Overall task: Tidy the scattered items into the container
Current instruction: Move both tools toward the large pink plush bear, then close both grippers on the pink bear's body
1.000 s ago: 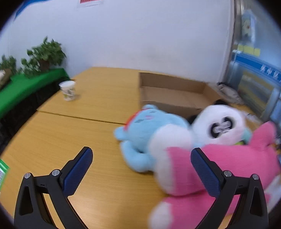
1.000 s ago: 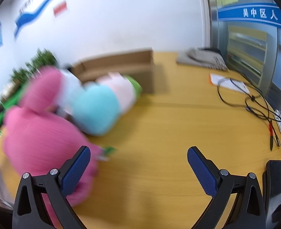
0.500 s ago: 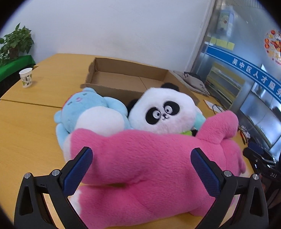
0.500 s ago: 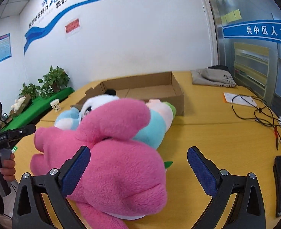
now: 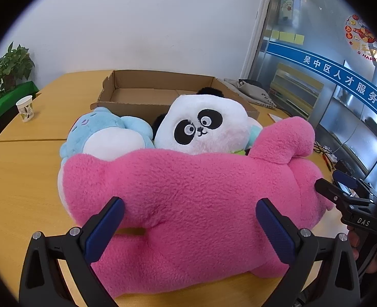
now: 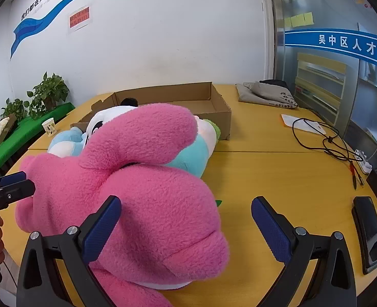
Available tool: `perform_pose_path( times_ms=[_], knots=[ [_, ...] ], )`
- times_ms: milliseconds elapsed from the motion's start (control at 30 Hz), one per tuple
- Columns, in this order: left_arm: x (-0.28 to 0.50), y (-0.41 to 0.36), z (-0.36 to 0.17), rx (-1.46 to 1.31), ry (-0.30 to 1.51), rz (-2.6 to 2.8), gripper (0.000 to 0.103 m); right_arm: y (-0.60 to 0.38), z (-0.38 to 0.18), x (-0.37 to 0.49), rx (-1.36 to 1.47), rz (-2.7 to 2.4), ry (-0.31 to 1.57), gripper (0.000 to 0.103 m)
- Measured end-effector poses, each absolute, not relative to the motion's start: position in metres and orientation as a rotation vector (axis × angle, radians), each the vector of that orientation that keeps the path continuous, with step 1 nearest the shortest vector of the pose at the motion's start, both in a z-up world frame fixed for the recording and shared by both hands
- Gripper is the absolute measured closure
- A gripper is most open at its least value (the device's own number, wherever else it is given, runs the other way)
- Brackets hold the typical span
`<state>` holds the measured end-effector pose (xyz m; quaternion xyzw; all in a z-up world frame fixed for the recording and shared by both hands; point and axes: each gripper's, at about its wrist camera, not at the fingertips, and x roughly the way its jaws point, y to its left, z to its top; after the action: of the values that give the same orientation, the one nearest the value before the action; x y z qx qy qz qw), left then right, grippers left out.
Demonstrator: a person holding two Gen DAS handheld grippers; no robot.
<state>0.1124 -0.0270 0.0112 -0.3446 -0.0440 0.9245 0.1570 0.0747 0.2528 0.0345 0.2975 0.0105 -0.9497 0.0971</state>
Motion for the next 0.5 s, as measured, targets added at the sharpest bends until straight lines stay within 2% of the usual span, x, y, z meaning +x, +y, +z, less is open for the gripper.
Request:
perform_pose_path(
  times_ms=[500],
  knots=[
    [0.1123, -0.0312, 0.0044, -1.018, -0.127, 2.655, 0.001, 0.2574, 0.0330, 0.0830, 0.896, -2.800, 0.003, 0.000]
  ],
)
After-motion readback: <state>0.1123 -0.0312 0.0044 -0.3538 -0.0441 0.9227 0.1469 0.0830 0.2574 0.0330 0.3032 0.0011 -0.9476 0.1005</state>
